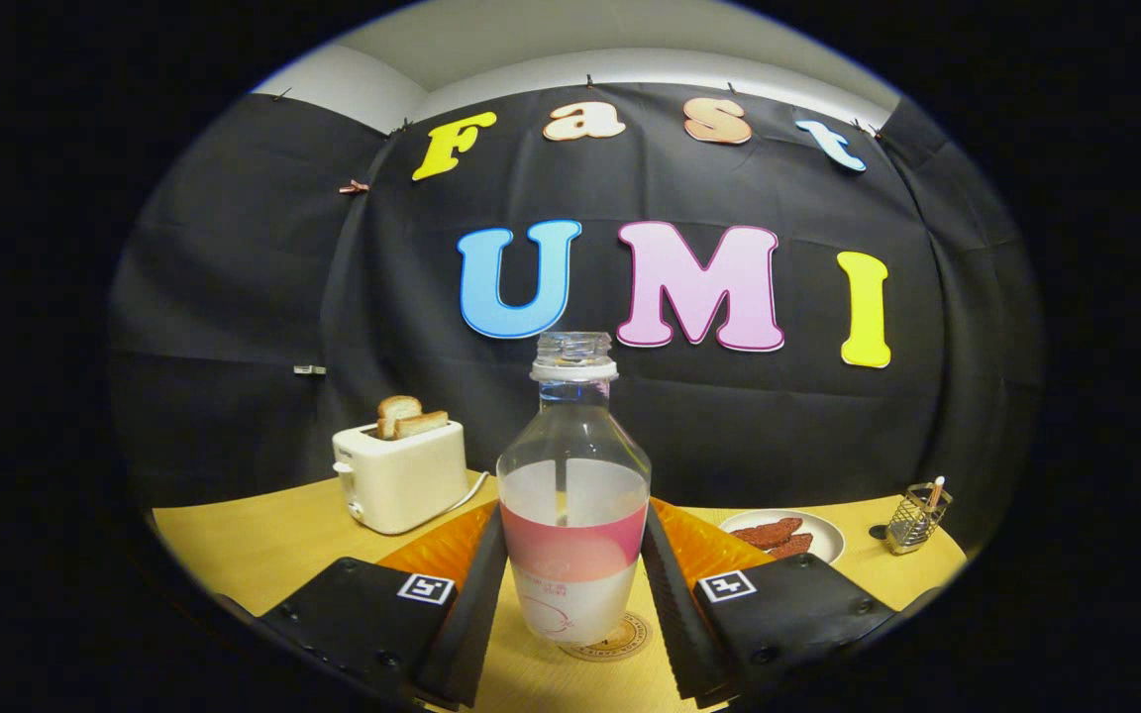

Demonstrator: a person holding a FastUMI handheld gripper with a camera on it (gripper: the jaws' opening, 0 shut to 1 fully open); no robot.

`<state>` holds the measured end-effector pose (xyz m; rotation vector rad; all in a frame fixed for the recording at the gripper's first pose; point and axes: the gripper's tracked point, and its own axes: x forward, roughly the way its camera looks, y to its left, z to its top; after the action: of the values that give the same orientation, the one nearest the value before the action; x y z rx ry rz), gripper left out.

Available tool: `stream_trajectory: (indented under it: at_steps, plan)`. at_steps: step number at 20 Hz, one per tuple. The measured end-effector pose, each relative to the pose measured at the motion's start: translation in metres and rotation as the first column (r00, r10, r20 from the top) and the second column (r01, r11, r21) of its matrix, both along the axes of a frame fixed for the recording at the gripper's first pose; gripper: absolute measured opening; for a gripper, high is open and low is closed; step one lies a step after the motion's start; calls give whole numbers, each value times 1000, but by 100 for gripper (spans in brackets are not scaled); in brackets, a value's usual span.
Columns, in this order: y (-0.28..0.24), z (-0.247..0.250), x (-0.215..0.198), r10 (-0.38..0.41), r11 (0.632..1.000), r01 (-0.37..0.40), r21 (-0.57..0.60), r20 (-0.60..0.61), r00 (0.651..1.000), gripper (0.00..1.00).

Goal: Take the bottle from table, then pour the juice into the cup, finally place the bottle on the coaster

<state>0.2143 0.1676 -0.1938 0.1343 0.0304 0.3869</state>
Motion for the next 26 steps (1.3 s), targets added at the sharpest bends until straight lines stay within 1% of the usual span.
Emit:
stream_trajectory:
  at_steps: [4, 7, 10, 19, 23, 26]
  plan:
    - [0, -32, 24, -3, 1000, 4, 29, -26, 1000, 75]
    - [-8, -56, 41, -41, 999, 42, 14, -42, 998, 75]
    - [-4, -75, 46, -26, 999, 29, 30, -81, 996, 75]
    - [1, -95, 50, -27, 999, 30, 29, -107, 994, 75]
    - [-1, -99, 53, -39, 999, 40, 11, -108, 993, 75]
    - [0, -104, 50, -27, 999, 29, 14, -123, 992, 76]
